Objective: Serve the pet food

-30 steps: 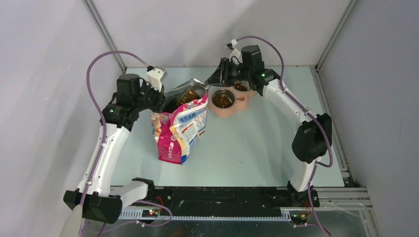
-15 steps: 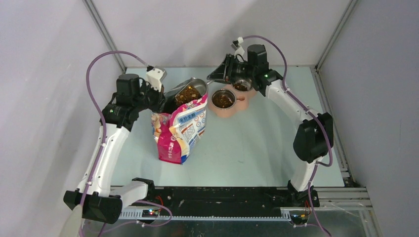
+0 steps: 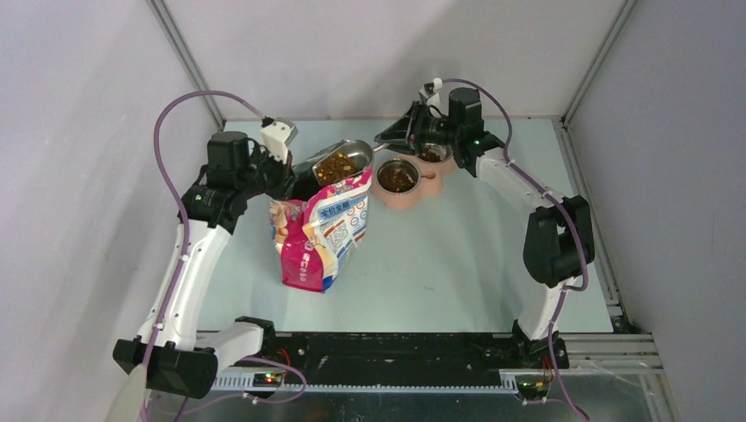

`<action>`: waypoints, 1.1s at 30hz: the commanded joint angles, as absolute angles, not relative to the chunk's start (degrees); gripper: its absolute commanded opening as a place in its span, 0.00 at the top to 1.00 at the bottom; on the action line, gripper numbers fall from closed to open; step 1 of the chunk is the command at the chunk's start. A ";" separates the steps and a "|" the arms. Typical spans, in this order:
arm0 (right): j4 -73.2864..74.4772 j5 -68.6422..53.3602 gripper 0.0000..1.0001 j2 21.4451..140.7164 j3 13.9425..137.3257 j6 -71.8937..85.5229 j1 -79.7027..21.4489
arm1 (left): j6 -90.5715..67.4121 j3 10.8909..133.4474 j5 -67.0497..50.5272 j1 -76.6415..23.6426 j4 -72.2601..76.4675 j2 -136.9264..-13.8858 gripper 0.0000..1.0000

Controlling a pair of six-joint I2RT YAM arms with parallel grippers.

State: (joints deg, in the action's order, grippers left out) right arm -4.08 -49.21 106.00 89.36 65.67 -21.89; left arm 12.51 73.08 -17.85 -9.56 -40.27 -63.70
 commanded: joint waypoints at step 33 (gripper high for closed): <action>-15.90 -51.57 1.00 98.58 79.17 81.69 -7.55 | 14.85 75.12 -17.12 -9.40 -38.32 -62.25 1.00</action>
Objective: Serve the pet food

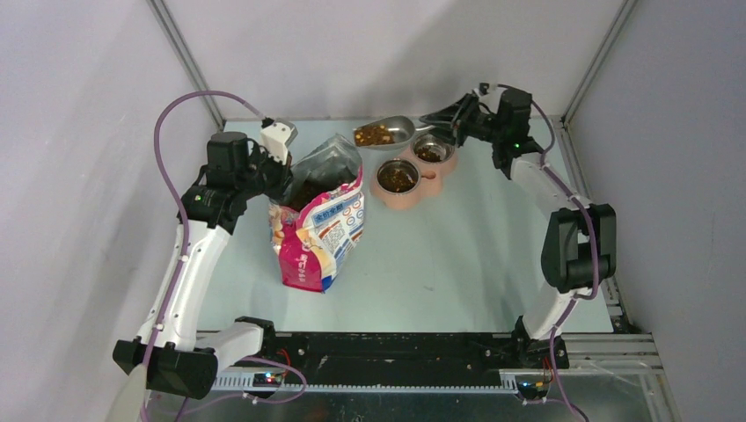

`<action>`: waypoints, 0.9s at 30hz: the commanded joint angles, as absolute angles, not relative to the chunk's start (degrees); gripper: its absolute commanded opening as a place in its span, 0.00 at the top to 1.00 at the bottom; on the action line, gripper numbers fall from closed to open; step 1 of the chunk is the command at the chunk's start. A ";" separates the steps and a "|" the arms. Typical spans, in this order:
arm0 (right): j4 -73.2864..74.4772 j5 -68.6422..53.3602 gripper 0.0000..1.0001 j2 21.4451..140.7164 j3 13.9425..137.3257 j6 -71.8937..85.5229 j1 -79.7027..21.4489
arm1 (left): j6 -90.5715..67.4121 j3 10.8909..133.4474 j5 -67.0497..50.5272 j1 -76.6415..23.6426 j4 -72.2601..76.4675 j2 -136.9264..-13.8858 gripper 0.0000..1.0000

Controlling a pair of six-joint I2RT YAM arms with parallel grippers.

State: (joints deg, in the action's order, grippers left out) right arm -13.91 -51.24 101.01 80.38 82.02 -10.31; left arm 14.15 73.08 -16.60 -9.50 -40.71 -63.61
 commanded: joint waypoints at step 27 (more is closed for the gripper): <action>-14.76 -41.82 1.00 106.15 78.22 66.02 9.01 | 15.36 72.89 -19.63 -9.32 -38.30 -60.61 1.00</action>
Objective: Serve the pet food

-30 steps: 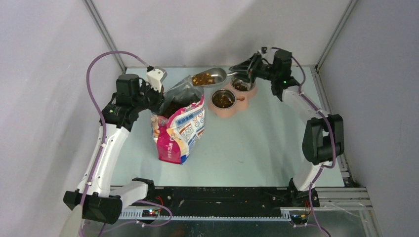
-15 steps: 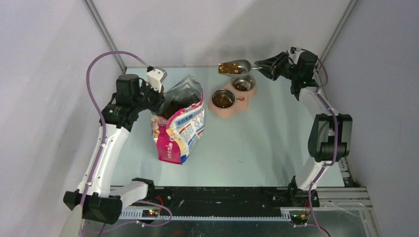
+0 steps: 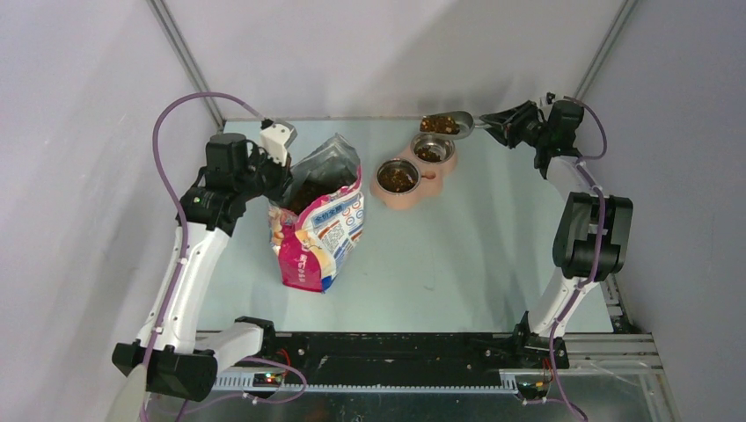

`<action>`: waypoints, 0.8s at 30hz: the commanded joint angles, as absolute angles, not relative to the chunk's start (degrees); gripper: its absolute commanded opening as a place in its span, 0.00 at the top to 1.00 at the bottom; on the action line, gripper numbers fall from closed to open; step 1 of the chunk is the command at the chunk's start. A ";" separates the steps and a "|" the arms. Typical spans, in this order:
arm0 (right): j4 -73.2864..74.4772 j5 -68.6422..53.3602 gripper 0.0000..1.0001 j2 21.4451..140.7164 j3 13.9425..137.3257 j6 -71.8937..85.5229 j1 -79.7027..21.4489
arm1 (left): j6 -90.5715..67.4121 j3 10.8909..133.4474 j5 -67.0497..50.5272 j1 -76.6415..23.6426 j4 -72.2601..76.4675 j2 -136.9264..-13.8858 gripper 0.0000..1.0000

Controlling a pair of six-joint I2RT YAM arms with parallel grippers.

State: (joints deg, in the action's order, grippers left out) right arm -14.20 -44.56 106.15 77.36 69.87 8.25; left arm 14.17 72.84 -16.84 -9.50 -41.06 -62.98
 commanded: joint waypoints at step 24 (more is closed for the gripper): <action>9.62 -27.91 1.00 115.59 96.10 41.56 7.46 | 15.97 69.14 -21.46 -8.50 -40.26 -56.63 1.00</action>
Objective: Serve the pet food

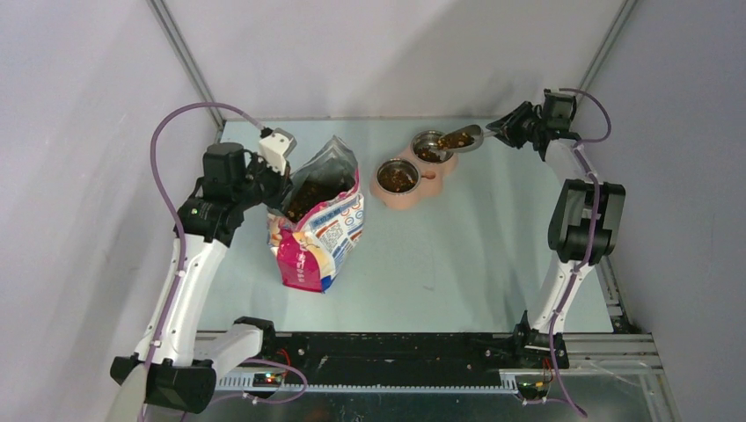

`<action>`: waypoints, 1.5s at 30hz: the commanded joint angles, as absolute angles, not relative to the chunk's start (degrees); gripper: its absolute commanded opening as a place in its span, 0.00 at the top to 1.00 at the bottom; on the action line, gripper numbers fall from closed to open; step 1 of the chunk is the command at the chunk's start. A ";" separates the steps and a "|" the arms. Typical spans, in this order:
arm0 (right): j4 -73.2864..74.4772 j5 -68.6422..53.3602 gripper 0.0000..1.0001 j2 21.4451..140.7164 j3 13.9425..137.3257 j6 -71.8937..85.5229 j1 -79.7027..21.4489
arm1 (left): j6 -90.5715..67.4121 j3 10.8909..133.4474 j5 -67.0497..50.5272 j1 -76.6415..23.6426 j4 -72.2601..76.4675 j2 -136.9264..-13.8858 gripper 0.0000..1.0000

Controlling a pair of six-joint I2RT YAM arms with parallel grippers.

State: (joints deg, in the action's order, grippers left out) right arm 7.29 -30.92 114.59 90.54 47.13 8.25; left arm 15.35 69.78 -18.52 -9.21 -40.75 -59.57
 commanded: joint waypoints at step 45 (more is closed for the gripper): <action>3.41 1.36 1.00 96.32 93.43 -7.78 -11.60 | 10.93 63.81 -28.24 -8.04 -38.61 -48.07 1.00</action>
State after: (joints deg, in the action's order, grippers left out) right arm 9.19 -1.76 102.72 94.15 -3.57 -10.13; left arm 14.61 62.98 -23.27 -8.16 -38.87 -51.68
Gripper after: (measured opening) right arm 0.294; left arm 0.004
